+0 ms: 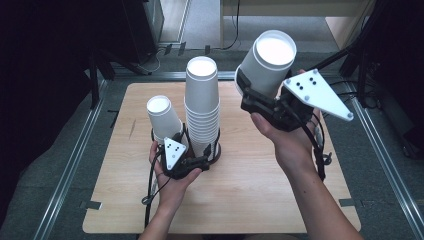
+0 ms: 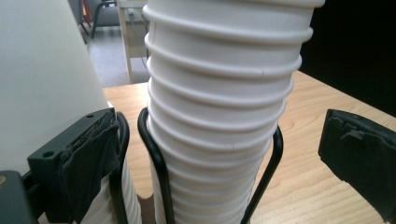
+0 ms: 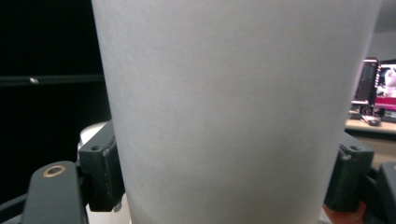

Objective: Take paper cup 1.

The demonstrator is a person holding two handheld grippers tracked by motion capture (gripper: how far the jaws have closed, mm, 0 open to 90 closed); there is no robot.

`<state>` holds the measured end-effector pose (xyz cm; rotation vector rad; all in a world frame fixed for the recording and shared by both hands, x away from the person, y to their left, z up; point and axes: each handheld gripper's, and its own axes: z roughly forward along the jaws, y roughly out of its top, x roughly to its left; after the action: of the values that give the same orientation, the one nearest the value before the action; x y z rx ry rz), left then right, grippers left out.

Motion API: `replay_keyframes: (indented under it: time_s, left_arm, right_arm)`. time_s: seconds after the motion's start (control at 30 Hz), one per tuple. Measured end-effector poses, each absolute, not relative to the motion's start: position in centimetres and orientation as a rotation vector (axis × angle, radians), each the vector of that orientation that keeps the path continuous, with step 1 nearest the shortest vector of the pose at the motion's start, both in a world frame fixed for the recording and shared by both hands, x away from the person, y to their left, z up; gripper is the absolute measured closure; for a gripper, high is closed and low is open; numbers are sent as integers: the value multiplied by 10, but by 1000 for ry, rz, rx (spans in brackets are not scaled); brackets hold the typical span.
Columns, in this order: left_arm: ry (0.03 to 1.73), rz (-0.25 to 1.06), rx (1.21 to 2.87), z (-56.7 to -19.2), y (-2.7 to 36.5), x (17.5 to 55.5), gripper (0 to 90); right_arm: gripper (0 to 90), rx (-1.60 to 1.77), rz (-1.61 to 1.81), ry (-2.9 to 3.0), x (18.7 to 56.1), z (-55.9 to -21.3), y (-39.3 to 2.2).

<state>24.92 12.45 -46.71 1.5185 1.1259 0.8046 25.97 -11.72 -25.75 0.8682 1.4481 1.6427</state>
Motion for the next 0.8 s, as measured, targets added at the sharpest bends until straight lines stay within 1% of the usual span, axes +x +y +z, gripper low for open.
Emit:
replay_keyframes:
  time_s: [0.37,0.57,0.8]
  left_arm:
    - [1145,766,1504,-476,136,235,0]
    - [1137,749,1513,-483,142,226,0]
    - [1153,738,1542,-496,148,222,0]
  right_arm:
    - [193,933,1562,1476,257,-315,-135]
    - [195,978,1521,1504,261,-353,-147]
    - [195,1001,1443,1549,254,-398,-157]
